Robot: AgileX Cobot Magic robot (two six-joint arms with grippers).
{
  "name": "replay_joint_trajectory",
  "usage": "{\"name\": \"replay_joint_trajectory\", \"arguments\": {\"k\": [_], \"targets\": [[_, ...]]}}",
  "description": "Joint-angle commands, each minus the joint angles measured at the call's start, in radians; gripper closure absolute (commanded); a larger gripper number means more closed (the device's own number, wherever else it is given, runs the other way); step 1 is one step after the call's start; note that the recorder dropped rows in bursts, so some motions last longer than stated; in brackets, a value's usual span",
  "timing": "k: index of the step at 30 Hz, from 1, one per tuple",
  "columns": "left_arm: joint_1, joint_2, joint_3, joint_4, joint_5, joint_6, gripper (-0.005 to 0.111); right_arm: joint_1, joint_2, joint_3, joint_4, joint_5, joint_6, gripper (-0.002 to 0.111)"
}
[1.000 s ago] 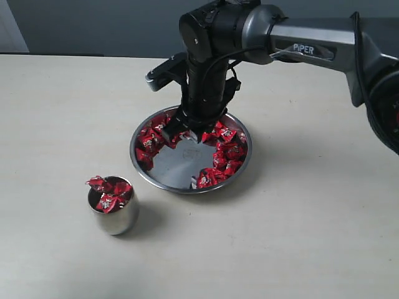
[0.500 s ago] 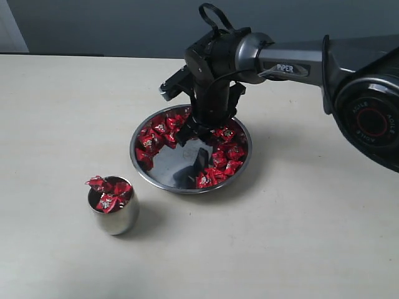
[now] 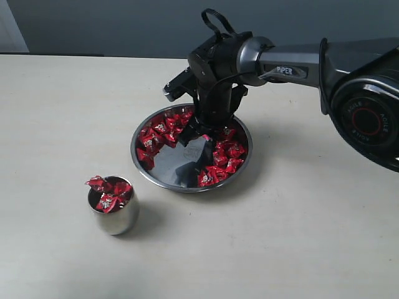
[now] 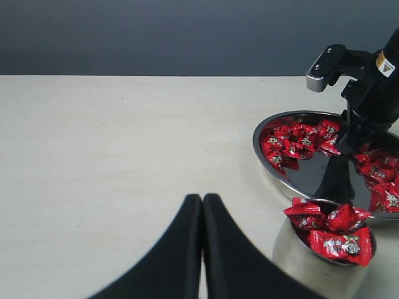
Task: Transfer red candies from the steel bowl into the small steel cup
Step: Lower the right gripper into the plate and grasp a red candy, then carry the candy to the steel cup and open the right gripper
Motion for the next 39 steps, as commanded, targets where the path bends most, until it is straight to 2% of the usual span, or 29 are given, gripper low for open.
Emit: {"name": "replay_joint_trajectory", "arguments": {"k": [1, 3, 14, 19, 23, 27, 39], "targets": [[0.005, -0.005, 0.005, 0.001, -0.012, 0.0, 0.106, -0.004, 0.006, 0.001, 0.039, 0.018, 0.004, 0.105], [0.005, -0.005, 0.005, 0.001, -0.012, 0.0, 0.106, -0.004, 0.006, 0.001, 0.041, 0.031, 0.004, 0.109], [0.005, -0.005, 0.005, 0.001, -0.012, 0.0, 0.106, -0.004, -0.073, 0.001, 0.102, 0.083, 0.006, 0.109], [0.005, -0.005, 0.005, 0.001, -0.012, 0.0, 0.106, -0.004, -0.149, 0.001, 0.263, 0.083, -0.061, 0.109], [0.005, -0.005, 0.005, 0.001, -0.012, 0.002, 0.106, 0.0, -0.195, 0.001, 0.515, 0.109, -0.218, 0.109], [0.005, -0.005, 0.005, 0.001, -0.012, 0.002, 0.106, 0.031, -0.212, 0.001, 0.664, 0.17, -0.351, 0.109], [0.005, -0.005, 0.005, 0.001, -0.01, 0.002, 0.106, 0.173, -0.209, 0.001, 0.656, 0.218, -0.4, 0.109]]}}
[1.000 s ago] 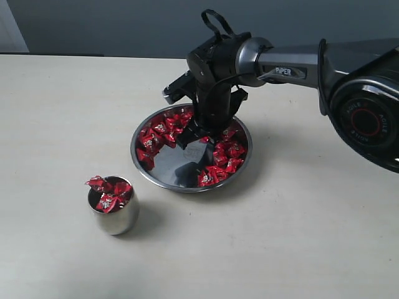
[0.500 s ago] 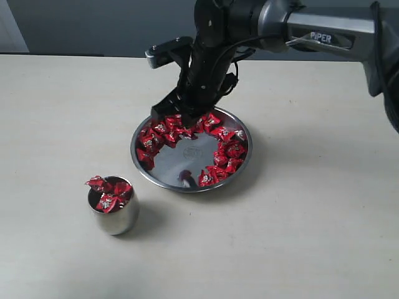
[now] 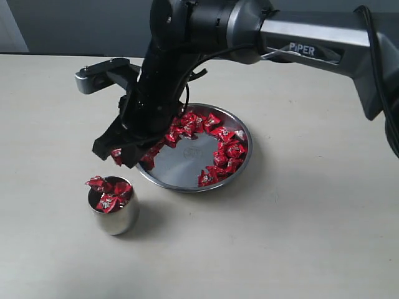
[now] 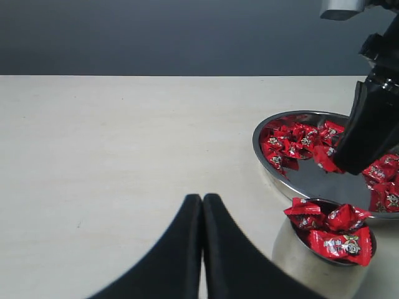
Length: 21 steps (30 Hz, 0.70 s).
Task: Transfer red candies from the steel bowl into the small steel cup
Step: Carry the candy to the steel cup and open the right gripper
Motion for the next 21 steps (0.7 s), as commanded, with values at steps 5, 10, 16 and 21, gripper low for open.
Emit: {"name": "replay_joint_trajectory", "arguments": {"k": [5, 10, 16, 21], "targets": [[0.005, -0.005, 0.005, 0.001, -0.01, 0.002, 0.106, 0.053, -0.009, 0.001, 0.001, 0.044, -0.039, 0.109], [0.005, -0.005, 0.005, 0.001, -0.01, 0.002, 0.106, 0.067, -0.009, 0.001, -0.006, 0.071, -0.039, 0.109], [0.005, -0.005, 0.005, 0.001, -0.01, 0.002, 0.106, 0.066, -0.009, 0.001, 0.003, 0.065, -0.039, 0.109], [0.005, -0.005, 0.005, 0.001, -0.01, 0.002, 0.106, 0.067, 0.022, 0.001, 0.027, 0.065, -0.046, 0.109]]}}
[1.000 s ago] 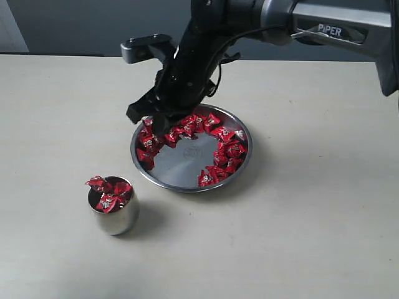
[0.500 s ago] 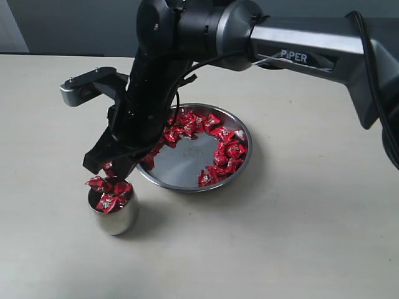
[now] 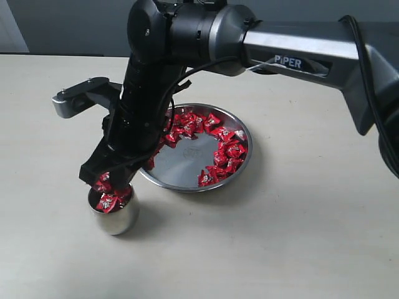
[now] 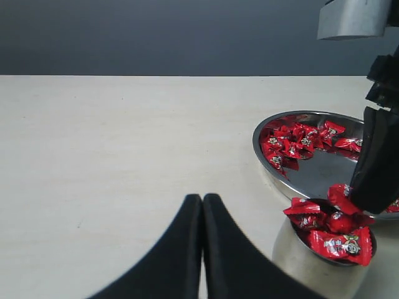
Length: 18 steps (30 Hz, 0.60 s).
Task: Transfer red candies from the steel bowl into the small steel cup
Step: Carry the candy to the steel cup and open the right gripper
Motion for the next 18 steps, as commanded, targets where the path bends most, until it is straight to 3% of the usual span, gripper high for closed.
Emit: {"name": "replay_joint_trajectory", "arguments": {"k": [1, 14, 18], "targets": [[0.005, -0.005, 0.005, 0.001, -0.01, 0.0, 0.106, 0.002, 0.024, 0.001, 0.028, 0.001, -0.015, 0.109], [0.005, -0.005, 0.005, 0.001, -0.012, 0.0, 0.106, 0.002, 0.037, 0.001, 0.026, -0.004, -0.021, 0.108], [0.005, -0.005, 0.005, 0.001, -0.012, 0.0, 0.106, 0.002, 0.037, 0.001, 0.026, -0.002, -0.026, 0.09]]}}
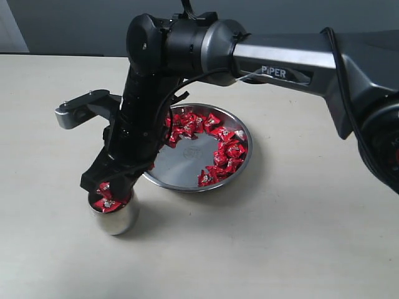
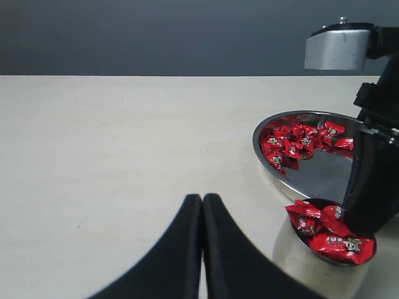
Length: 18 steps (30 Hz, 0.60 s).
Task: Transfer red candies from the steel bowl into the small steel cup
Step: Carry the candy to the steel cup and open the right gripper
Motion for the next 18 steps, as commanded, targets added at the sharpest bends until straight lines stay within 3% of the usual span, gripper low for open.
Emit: {"name": "replay_joint_trajectory", "arguments": {"k": [1, 4, 18], "targets": [[0.005, -0.005, 0.005, 0.001, -0.012, 0.0, 0.106, 0.001, -0.003, 0.001, 0.004, -0.002, -0.014, 0.083], [0.005, -0.005, 0.005, 0.001, -0.012, 0.0, 0.106, 0.001, -0.003, 0.001, 0.004, 0.002, -0.014, 0.073], [0.005, -0.005, 0.005, 0.001, -0.012, 0.0, 0.106, -0.001, -0.082, 0.001, -0.058, 0.0, -0.014, 0.073]]}}
